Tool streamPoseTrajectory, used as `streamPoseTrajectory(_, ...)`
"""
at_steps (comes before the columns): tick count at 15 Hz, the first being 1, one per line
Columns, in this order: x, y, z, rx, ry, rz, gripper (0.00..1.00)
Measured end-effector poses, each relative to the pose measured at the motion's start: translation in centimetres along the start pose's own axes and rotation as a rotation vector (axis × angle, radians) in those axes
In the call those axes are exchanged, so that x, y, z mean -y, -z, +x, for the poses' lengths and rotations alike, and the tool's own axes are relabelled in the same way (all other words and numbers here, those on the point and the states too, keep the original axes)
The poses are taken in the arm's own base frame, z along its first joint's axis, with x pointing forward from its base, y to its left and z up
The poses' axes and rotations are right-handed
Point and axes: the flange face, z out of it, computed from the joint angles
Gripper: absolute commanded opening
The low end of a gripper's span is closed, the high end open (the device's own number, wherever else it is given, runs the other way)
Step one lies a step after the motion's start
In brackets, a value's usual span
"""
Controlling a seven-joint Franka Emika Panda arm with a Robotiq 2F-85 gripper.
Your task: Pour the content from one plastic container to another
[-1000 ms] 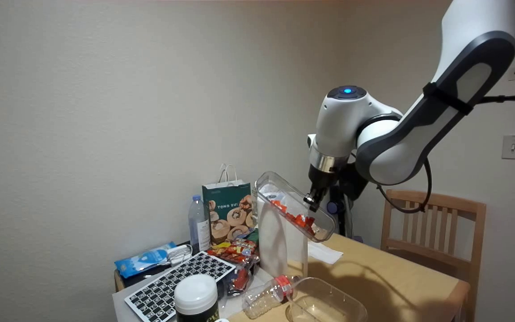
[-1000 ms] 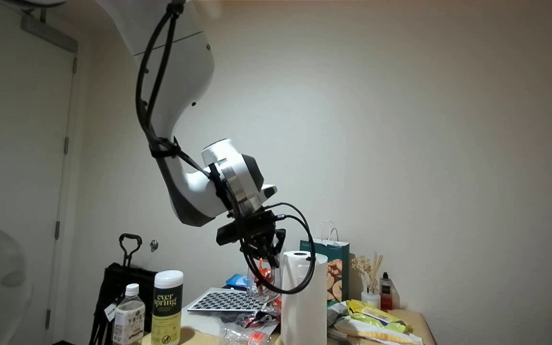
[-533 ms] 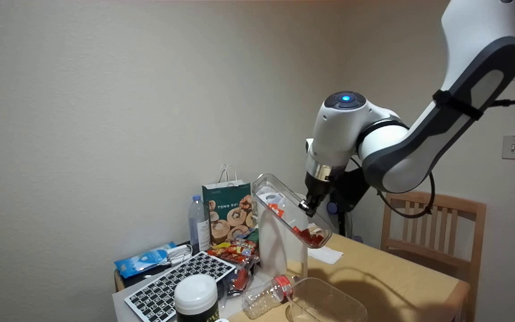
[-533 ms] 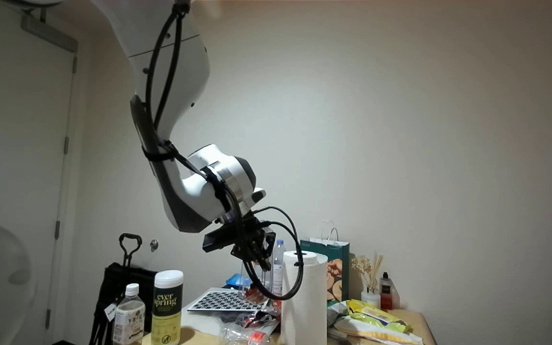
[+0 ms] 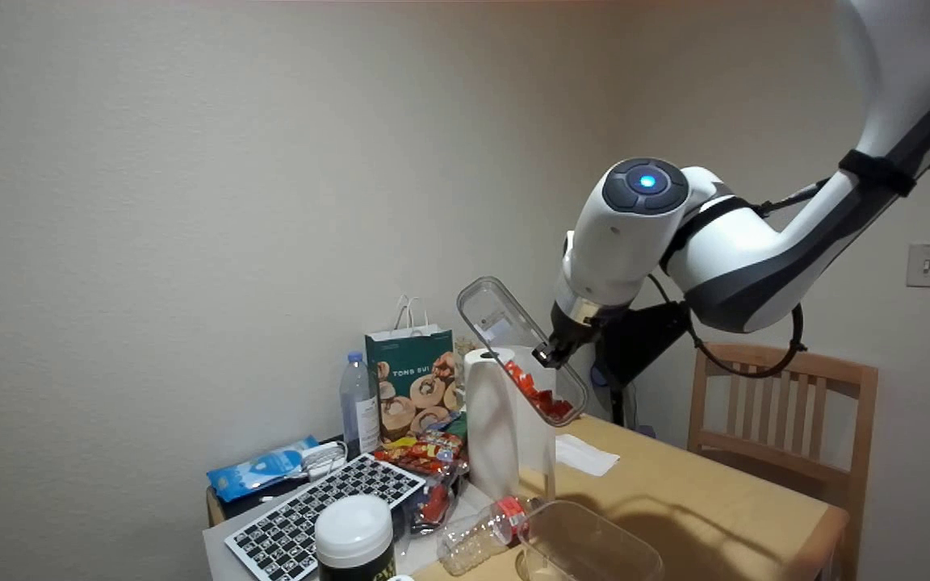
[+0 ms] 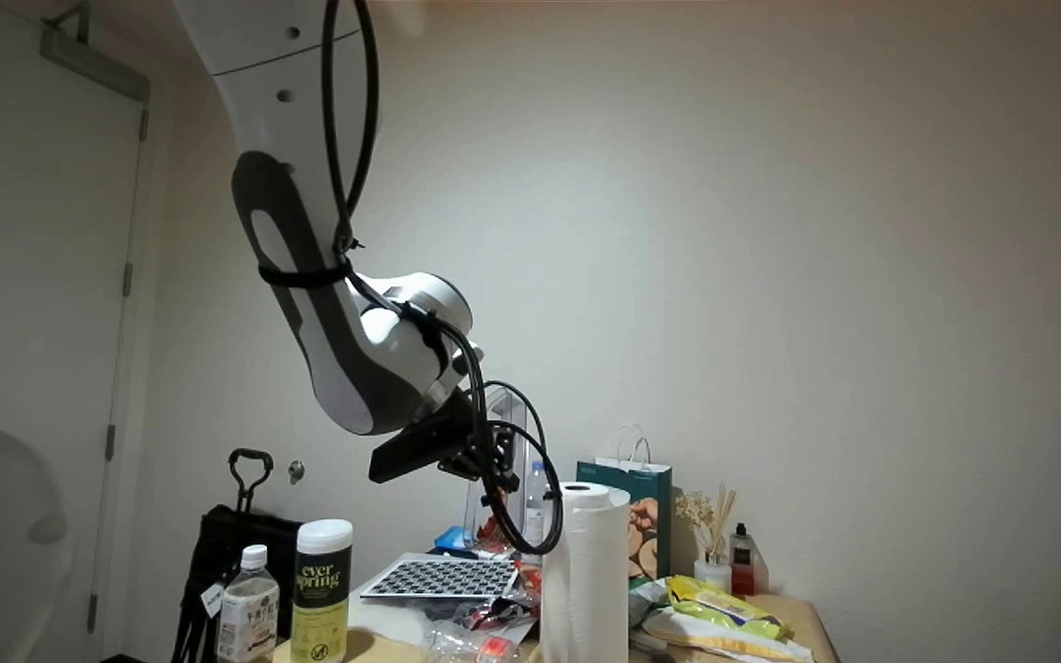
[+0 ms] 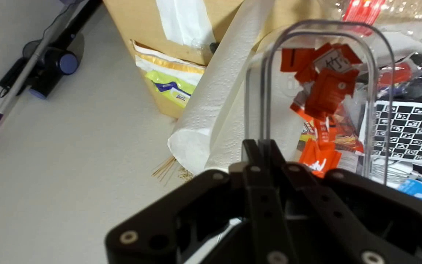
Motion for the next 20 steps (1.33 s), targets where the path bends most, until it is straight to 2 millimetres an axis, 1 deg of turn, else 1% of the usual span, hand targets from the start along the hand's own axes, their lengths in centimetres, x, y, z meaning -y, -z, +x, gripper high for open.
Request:
streamPoseTrajectory(5,0.3,0.0,-0.4,-0.003,0.007,-0.003,0.05)
streamPoseTrajectory(8,1.1,0.8,-0.9,-0.093,0.142,0.056,0.05)
streamPoseTrajectory(12,2.1,2.3,-2.1,-0.202,0.32,0.175,0.05)
streamPoseTrajectory(13,2.3,2.8,-2.2,-0.231,0.359,0.203,0.06)
streamPoseTrajectory(15,2.4,3.2,-2.2,-0.259,0.37,0.218,0.06)
streamPoseTrajectory(17,2.4,3.2,-2.2,-0.262,0.373,0.219,0.05)
streamPoseTrajectory(20,2.5,3.2,-2.4,-0.261,0.38,0.225,0.05)
